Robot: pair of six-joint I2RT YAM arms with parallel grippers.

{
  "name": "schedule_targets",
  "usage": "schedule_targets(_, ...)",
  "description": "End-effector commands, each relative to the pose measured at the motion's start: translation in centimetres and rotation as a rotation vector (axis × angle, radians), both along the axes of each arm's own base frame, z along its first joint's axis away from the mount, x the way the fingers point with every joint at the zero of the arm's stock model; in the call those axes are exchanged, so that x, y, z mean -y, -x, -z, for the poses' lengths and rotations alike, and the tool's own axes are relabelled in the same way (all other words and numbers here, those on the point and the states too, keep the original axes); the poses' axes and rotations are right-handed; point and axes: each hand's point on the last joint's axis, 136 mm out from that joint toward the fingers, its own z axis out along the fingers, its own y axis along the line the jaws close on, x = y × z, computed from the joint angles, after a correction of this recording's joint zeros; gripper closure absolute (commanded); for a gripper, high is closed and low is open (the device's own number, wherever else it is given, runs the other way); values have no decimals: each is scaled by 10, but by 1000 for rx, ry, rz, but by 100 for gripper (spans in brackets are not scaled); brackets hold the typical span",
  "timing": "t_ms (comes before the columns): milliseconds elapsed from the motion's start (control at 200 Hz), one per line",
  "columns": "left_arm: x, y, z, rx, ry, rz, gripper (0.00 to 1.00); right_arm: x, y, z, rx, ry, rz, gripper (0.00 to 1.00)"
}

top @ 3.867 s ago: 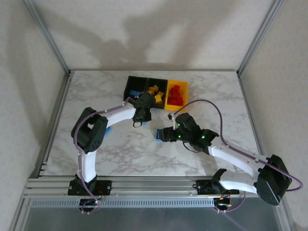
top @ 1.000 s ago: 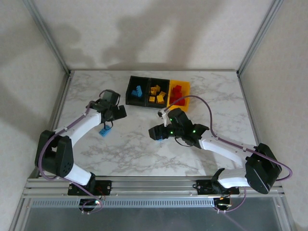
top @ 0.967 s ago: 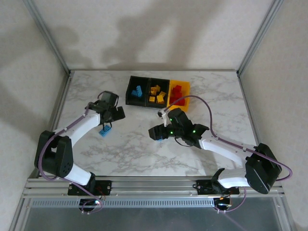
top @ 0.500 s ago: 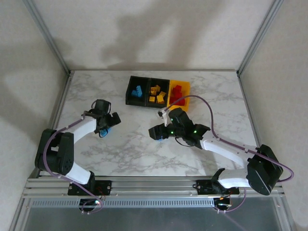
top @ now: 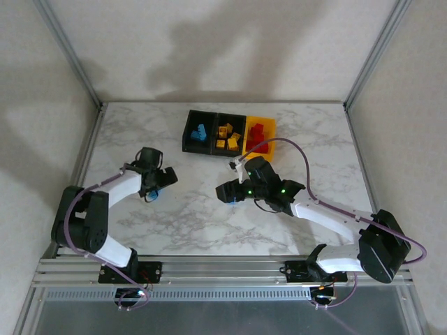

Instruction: Sort the legos into containers by color

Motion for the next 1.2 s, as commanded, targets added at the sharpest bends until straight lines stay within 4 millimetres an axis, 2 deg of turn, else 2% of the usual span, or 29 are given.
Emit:
schedule_targets(0, 14, 21, 1, -44, 13, 32, 4, -3, 0, -2, 23, -3, -9, 29)
schedule_targets(310, 2, 25, 12, -98, -103, 19, 38, -1, -1, -1, 24, 6, 5, 30)
schedule_targets(496, 12, 26, 22, -129, -109, 53, 61, 2, -1, 0, 21, 7, 17, 30)
schedule_targets(646, 25, 17, 11, -97, -88, 71, 73, 1, -1, 0, 23, 7, 13, 30)
schedule_targets(926, 51, -23, -35, 15, -43, 92, 73, 2, -2, -7, 34, -14, 22, 30)
schedule_targets(1197, 81, -87, -78, 118, -18, 127, 73, 9, -7, -10, 38, -21, 53, 30)
